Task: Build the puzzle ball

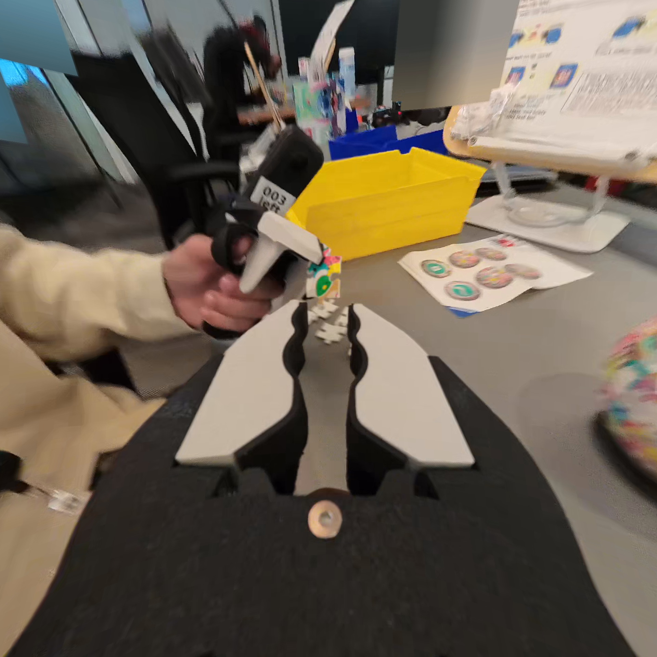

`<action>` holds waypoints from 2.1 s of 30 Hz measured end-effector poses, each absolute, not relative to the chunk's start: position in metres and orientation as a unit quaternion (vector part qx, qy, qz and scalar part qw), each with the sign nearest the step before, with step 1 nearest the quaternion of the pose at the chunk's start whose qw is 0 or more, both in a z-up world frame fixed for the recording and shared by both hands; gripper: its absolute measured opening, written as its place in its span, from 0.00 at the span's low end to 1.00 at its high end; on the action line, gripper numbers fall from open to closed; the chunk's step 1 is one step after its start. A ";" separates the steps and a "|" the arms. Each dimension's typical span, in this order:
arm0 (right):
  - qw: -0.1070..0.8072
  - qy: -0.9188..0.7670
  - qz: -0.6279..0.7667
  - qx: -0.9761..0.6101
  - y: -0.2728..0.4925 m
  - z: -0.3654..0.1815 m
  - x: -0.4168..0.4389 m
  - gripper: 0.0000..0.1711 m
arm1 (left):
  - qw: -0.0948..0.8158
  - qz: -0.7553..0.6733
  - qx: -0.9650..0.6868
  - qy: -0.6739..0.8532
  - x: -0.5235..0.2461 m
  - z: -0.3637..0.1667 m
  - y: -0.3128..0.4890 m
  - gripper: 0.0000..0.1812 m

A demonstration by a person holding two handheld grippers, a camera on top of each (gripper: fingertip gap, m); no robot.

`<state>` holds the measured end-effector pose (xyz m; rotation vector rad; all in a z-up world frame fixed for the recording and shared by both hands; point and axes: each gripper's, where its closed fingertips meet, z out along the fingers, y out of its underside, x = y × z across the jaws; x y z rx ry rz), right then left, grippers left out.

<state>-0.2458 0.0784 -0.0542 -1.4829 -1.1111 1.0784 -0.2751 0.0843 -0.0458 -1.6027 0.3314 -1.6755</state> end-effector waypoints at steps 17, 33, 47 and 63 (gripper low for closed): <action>0.395 -0.343 0.597 -0.609 0.066 -0.059 -0.264 0.03 | 0.389 -0.681 -0.606 0.133 -0.272 -0.036 0.078 0.01; 0.373 -0.321 0.648 -0.581 0.063 -0.049 -0.259 0.00 | 0.379 -0.690 -0.603 0.132 -0.271 -0.037 0.075 0.01; 0.359 -0.342 0.639 -0.589 0.057 -0.056 -0.265 0.02 | 0.380 -0.695 -0.596 0.131 -0.272 -0.034 0.072 0.01; 0.366 -0.328 0.647 -0.583 0.063 -0.052 -0.258 0.03 | 0.357 -0.701 -0.601 0.139 -0.267 -0.037 0.068 0.01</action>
